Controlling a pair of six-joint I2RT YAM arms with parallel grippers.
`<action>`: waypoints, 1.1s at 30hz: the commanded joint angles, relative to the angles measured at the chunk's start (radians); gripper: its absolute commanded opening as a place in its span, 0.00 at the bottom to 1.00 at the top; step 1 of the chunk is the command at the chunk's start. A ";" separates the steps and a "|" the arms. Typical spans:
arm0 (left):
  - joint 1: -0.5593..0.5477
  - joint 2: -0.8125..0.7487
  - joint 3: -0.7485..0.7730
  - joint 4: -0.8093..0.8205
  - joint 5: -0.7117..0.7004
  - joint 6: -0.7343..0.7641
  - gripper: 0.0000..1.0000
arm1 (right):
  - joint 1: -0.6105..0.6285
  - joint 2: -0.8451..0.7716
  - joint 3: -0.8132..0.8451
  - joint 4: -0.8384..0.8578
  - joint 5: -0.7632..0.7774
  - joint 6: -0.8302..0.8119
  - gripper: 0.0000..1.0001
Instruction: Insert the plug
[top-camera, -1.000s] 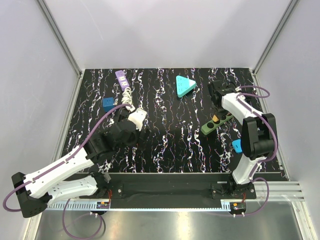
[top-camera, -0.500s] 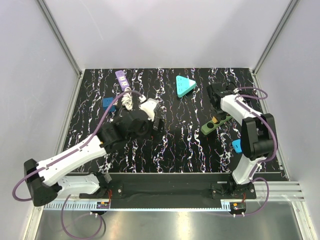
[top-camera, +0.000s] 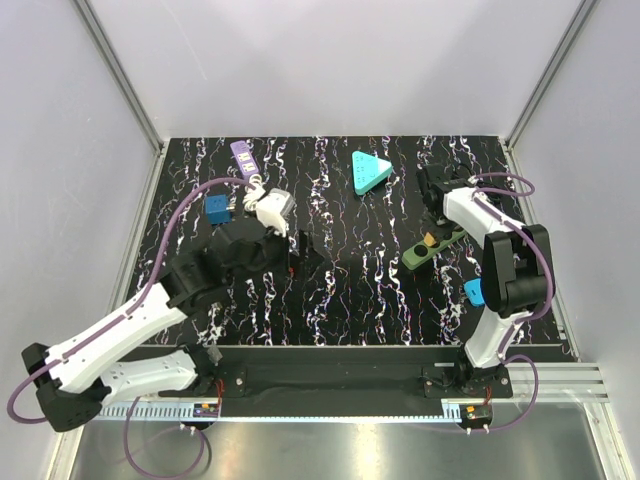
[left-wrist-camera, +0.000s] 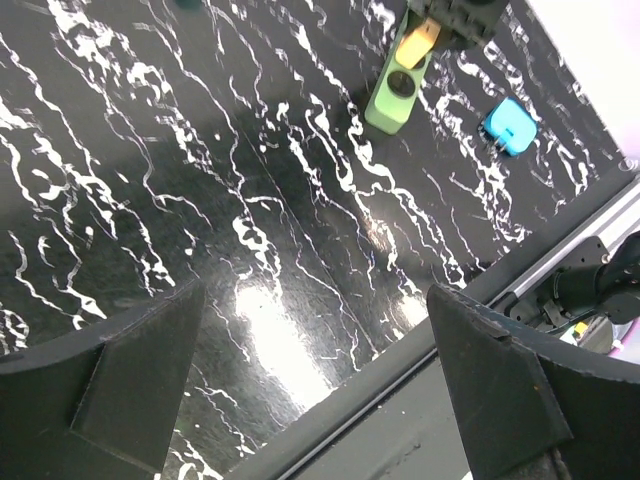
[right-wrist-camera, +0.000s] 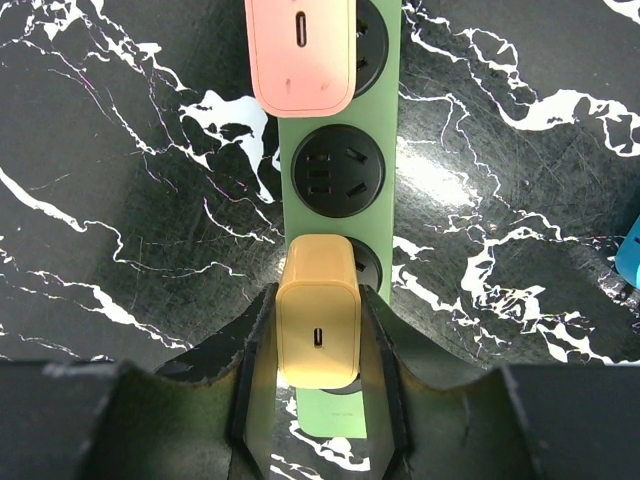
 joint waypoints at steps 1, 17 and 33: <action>0.006 -0.042 0.010 0.006 0.009 0.045 0.99 | 0.009 0.116 -0.111 -0.063 -0.294 -0.013 0.00; 0.017 -0.130 -0.085 -0.036 -0.126 0.142 0.99 | -0.064 -0.070 0.101 -0.261 -0.179 -0.292 0.68; 0.019 -0.130 -0.129 -0.026 -0.139 0.184 0.99 | -0.040 -0.195 0.198 -0.164 -0.419 -0.458 0.70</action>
